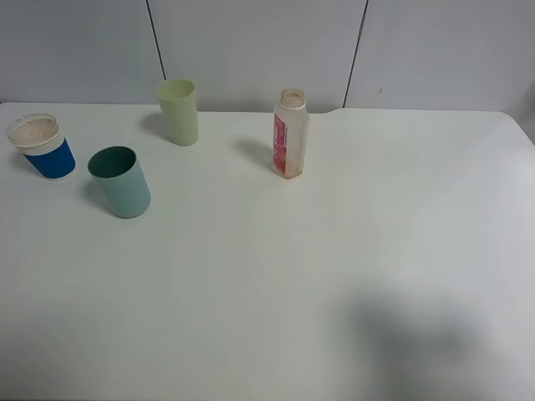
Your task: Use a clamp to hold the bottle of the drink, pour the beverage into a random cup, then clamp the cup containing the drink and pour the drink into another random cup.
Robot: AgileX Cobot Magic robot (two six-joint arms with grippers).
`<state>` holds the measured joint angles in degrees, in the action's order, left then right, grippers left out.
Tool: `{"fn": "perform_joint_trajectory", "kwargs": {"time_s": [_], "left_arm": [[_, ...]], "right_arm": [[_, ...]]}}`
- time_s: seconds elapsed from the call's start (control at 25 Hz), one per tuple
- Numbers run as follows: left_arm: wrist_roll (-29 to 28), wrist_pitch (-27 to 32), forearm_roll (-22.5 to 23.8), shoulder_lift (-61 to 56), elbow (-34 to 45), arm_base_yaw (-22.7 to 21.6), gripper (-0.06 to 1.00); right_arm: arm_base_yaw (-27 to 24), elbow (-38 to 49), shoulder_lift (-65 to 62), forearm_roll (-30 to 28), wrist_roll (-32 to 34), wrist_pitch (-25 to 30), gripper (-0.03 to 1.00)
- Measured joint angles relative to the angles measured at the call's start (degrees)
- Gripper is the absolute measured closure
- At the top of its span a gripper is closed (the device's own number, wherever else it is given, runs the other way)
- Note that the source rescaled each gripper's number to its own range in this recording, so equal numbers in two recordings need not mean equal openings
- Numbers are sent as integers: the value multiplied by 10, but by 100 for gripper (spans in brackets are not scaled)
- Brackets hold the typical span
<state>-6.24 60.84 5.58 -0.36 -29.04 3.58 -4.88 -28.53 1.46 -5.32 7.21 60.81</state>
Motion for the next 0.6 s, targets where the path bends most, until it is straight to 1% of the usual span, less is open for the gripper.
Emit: {"fn": "perform_joint_trajectory", "kwargs": {"time_s": [0.6], "left_arm": [[0, 0, 0, 0, 0, 0, -6]], "right_arm": [[0, 0, 0, 0, 0, 0, -3]]}}
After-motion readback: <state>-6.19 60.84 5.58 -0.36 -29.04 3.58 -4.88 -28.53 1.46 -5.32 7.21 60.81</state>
